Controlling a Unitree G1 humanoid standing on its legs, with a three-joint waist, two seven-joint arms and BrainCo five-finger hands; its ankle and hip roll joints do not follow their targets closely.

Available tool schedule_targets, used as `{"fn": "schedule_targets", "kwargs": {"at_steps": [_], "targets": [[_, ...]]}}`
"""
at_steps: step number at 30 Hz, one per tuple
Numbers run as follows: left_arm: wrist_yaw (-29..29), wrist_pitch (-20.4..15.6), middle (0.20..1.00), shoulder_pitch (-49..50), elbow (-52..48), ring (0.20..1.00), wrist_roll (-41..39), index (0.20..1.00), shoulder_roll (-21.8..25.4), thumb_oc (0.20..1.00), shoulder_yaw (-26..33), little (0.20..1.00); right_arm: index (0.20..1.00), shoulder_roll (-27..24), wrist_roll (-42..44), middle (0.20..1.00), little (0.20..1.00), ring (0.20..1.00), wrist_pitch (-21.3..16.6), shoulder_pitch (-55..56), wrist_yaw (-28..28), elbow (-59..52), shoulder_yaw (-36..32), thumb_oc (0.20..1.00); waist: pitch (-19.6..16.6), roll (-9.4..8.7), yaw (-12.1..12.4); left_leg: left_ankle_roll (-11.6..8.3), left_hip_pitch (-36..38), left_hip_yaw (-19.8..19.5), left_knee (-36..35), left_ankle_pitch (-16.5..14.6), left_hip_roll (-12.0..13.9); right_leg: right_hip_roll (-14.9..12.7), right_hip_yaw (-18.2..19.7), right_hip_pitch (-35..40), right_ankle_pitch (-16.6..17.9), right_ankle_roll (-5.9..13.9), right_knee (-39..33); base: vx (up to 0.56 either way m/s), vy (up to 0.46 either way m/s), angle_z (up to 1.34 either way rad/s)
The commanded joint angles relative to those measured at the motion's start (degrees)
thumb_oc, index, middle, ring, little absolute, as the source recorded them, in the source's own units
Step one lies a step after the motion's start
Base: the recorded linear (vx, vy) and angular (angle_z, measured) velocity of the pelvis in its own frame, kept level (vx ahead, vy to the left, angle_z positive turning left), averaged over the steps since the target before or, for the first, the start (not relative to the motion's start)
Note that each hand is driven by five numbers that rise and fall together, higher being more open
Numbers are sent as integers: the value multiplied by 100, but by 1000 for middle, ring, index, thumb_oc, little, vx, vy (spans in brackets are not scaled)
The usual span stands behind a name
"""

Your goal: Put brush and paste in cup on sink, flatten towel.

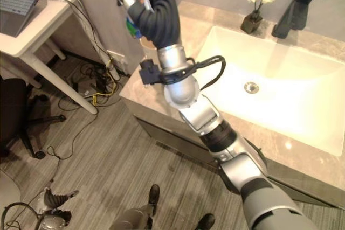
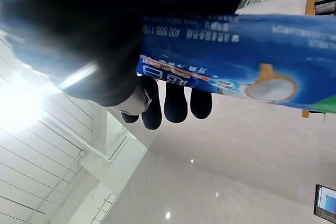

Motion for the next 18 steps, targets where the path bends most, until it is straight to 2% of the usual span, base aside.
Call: {"fn": "schedule_targets", "kwargs": {"at_steps": [1, 18], "targets": [[87, -69, 1000, -256, 217, 1000, 5, 1000, 245, 1000, -89, 1000, 200, -76, 126, 200, 200, 200, -457, -709, -67, 33, 174, 200, 88, -37, 64, 174, 188, -128, 68, -464, -85, -259, 189, 330, 279, 197, -9, -38, 38, -2], [56, -25, 1000, -348, 471, 1000, 190, 1000, 73, 1000, -451, 1000, 200, -251, -7, 200, 200, 200, -383, -807, -142, 149, 220, 200, 128, -102, 33, 215, 180, -82, 68, -508, -88, -253, 274, 264, 379, 245, -9, -1, 6, 0]]}}
